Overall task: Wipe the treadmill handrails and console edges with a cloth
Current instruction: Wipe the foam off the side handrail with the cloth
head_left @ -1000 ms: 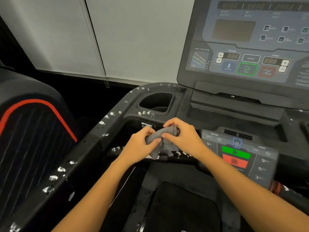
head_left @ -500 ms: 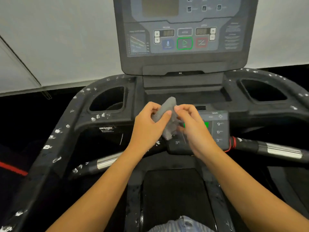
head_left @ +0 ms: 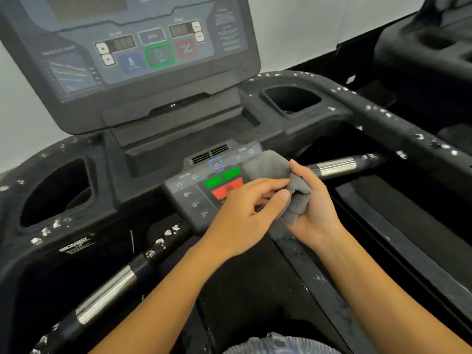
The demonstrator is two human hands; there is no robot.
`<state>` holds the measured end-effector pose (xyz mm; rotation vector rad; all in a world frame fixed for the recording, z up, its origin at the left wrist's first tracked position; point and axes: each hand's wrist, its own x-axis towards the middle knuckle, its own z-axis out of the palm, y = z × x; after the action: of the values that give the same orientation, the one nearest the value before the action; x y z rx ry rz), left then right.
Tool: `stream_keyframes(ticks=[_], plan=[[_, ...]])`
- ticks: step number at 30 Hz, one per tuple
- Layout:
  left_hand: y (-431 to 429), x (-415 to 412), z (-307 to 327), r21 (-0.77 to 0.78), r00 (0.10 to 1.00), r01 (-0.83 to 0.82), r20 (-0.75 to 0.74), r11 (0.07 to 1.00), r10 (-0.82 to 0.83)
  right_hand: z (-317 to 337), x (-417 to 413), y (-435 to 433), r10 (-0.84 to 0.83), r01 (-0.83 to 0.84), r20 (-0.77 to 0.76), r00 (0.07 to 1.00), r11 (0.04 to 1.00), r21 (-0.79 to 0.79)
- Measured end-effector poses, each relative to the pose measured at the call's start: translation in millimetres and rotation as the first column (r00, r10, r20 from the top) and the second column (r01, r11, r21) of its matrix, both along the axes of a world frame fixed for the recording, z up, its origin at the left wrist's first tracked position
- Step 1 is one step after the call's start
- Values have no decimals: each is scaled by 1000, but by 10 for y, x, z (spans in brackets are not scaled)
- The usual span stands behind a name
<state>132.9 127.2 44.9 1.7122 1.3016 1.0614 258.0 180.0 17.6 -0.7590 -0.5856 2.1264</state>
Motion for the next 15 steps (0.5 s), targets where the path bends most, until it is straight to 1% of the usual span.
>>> stream_keyframes(ticks=[3,6,9,12,15], plan=[[66,191,-46,-3,998,60,4,998,-60,-45,262,-74,-113,111,-64,992,993,-40],[108,388,-58,35,993,121,-12,992,-121,-66,494,-161,-210,202,-104,972,976,-80],[167,576,-57,103,986,159,-56,982,-154,-75,727,-232,-304,296,-87,949,950,-97],[233,770,-68,94,980,186,-86,978,-178,-128,977,-315,-377,372,-29,926,921,-120],[291,1000,-111,74,973,211,-111,975,-202,-186,1292,-429,-475,467,-4,880,867,-175]])
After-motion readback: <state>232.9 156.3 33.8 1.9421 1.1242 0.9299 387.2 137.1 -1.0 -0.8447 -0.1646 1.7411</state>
